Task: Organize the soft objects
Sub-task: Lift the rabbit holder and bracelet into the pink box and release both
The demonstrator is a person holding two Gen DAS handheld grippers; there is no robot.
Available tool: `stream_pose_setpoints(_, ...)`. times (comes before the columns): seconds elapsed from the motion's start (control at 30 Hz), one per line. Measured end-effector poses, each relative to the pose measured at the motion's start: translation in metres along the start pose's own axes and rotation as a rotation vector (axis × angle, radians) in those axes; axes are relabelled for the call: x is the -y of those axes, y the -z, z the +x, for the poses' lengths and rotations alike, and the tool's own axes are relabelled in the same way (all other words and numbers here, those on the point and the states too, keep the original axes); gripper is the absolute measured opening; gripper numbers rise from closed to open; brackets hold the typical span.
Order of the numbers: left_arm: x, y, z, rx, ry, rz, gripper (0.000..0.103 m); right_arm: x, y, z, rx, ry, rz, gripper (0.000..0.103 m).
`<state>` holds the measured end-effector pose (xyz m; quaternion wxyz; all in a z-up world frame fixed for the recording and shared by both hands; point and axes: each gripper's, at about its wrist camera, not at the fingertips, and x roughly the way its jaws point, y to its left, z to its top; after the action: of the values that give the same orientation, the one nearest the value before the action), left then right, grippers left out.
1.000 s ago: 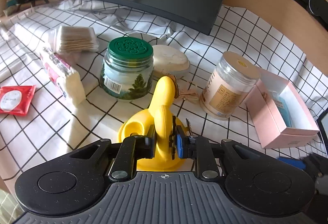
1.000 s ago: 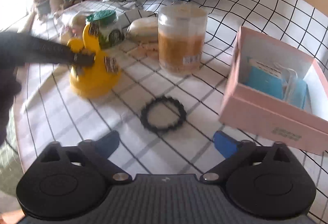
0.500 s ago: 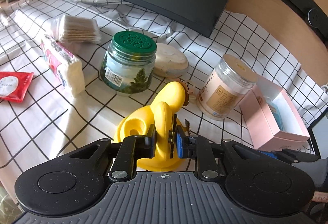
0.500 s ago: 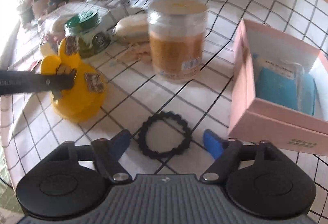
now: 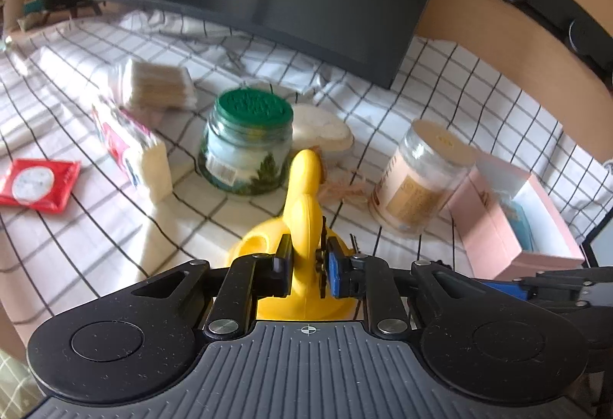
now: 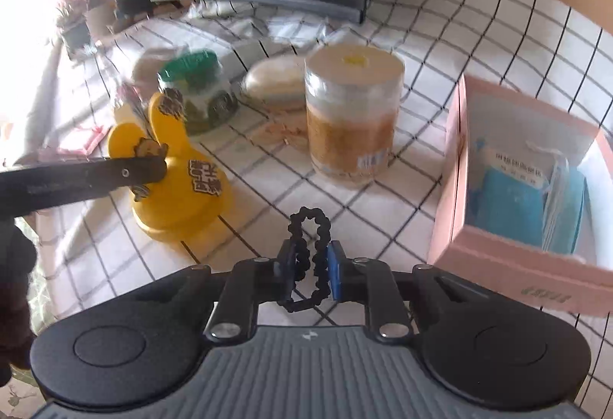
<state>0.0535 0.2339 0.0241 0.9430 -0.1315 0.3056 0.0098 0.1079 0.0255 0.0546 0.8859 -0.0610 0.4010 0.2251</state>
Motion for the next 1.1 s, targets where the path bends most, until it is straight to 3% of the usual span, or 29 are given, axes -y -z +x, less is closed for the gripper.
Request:
stream_pose_setpoints(0.17, 0.005, -0.027, -0.023, 0.070, 0.015, 0.031, 0.019, 0.005, -0.029, -0.030, 0.068, -0.028, 0.031, 0.017)
stream_pose_setpoints(0.4, 0.033, -0.104, -0.056, 0.232, 0.055, 0.133, 0.019, 0.014, -0.084, -0.103, 0.263, -0.037, 0.010, 0.017)
stream_pose_setpoints(0.67, 0.092, -0.165, -0.060, 0.371, 0.130, 0.238, 0.019, 0.052, -0.106, -0.167, 0.434, 0.089, 0.020, 0.017)
stream_pose_setpoints(0.9, 0.158, -0.180, -0.036, 0.375, 0.236, 0.304, 0.019, 0.103, -0.091, -0.186, 0.506, 0.195, 0.109, 0.017)
stream_pose_setpoints(1.1, 0.212, -0.168, 0.000, 0.273, 0.324, 0.373, 0.019, 0.145, -0.071, -0.184, 0.525, 0.262, 0.196, 0.017)
